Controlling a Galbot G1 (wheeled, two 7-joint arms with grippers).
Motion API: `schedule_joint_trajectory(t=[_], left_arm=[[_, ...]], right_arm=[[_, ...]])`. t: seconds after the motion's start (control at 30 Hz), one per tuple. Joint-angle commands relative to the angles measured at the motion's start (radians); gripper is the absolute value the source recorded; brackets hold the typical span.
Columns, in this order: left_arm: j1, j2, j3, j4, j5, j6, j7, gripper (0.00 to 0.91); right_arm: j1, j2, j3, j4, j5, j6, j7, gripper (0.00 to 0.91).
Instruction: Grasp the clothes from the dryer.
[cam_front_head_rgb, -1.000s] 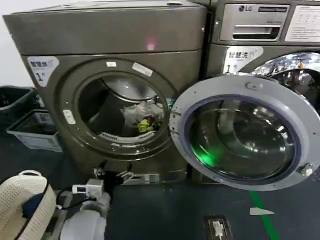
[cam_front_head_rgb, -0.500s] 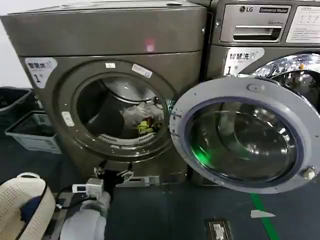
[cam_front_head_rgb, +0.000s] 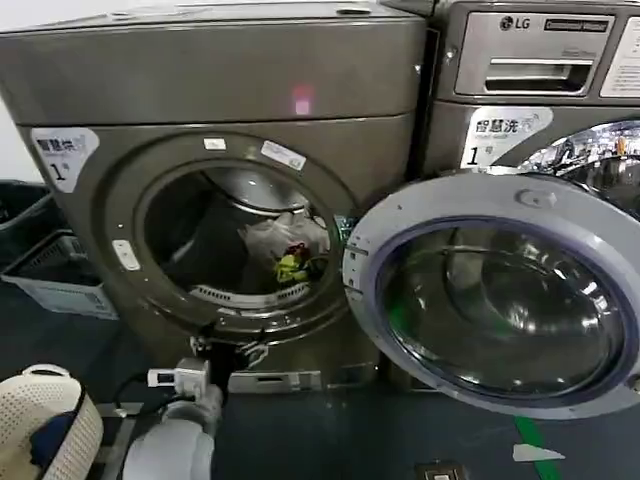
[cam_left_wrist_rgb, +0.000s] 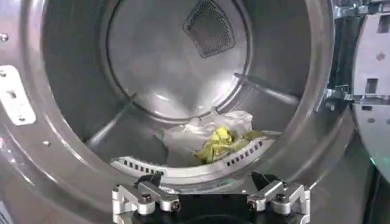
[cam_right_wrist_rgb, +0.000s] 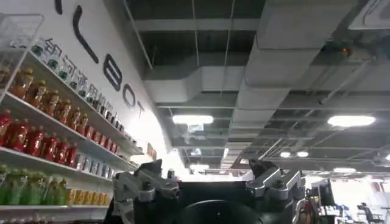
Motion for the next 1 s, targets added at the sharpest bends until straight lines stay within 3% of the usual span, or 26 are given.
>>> schedule_joint_trajectory(t=[0.03, 1.0], left_arm=[[0.003, 0.000, 0.002, 0.007, 0.005, 0.049, 0.001, 0.907], [0.004, 0.001, 0.000, 0.010, -0.005, 0.049, -0.001, 0.907]], right_arm=[[-0.003, 0.000, 0.001, -0.001, 0.005, 0.002, 0.002, 0.907], [-0.004, 0.011, -0.006, 0.001, 0.006, 0.002, 0.004, 0.907]])
